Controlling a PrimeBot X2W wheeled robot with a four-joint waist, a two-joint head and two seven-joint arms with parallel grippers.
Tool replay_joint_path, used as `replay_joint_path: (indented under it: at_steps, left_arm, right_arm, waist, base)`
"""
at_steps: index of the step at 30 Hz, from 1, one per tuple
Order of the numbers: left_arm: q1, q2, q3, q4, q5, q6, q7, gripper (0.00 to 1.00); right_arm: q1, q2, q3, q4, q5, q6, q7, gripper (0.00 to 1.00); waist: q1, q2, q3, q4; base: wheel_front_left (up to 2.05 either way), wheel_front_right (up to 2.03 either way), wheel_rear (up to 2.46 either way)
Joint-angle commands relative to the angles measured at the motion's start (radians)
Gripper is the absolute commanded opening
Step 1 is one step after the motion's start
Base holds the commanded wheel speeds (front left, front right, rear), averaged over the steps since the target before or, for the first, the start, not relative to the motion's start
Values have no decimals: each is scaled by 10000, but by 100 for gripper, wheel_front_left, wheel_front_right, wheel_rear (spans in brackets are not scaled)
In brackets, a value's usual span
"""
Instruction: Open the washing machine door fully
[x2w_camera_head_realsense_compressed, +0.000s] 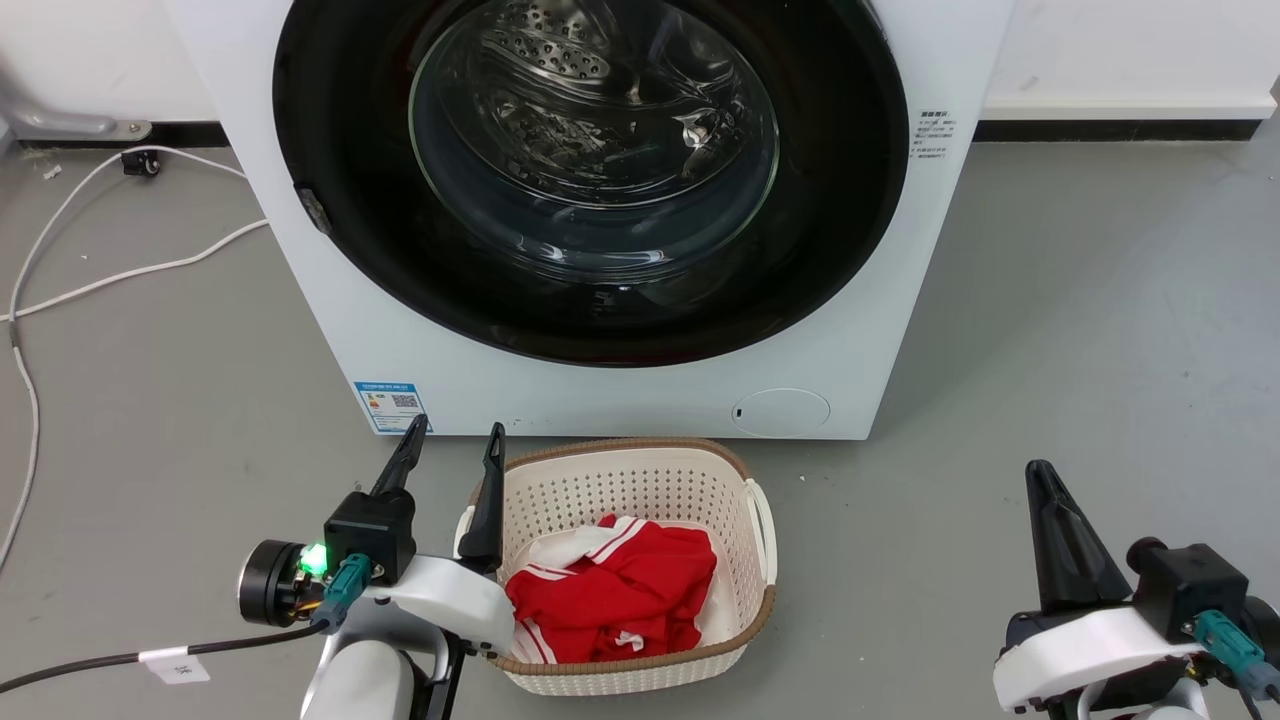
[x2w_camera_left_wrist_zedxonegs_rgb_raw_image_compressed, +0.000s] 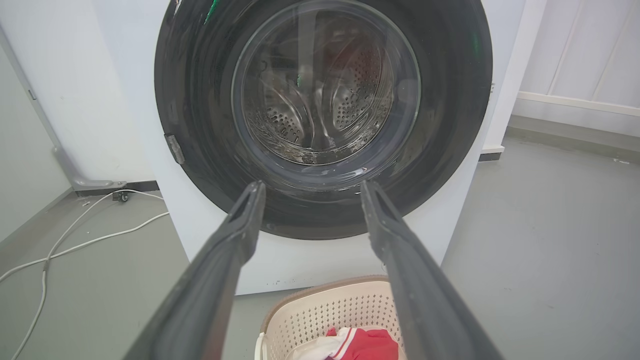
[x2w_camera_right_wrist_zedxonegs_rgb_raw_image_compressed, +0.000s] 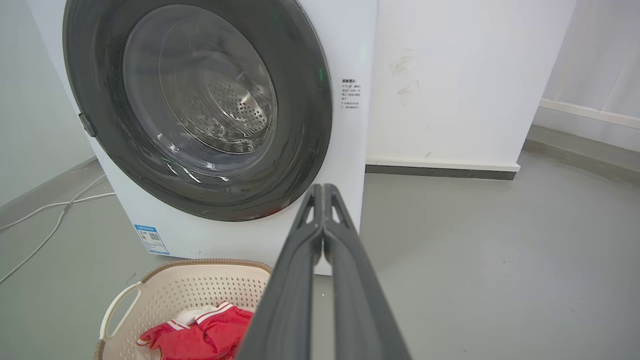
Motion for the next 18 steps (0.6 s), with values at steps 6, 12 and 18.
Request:
replay_joint_path:
  at_steps: [6,12,18]
  left_arm:
    - [-56,-6,51,5,27,-41,-26,100]
    - [-47,-12,150,-24,-79,-42,-26,100]
    - [-96,-23,189,-72,-153,-51,-26,100]
  right_arm:
    - [-81,35,-45,246,2204,-5,-188,0]
    - [-366,26,269,513,7913,-5,-368,0]
    - [-866,25,242,518,13134,-5,-323,0]
  waist:
    - [0,0,28,-9]
    - [0,0,93,-16]
    - [0,0,210,19]
  base:
    - [0,0,0]
    - [0,0,0]
    - [0,0,0]
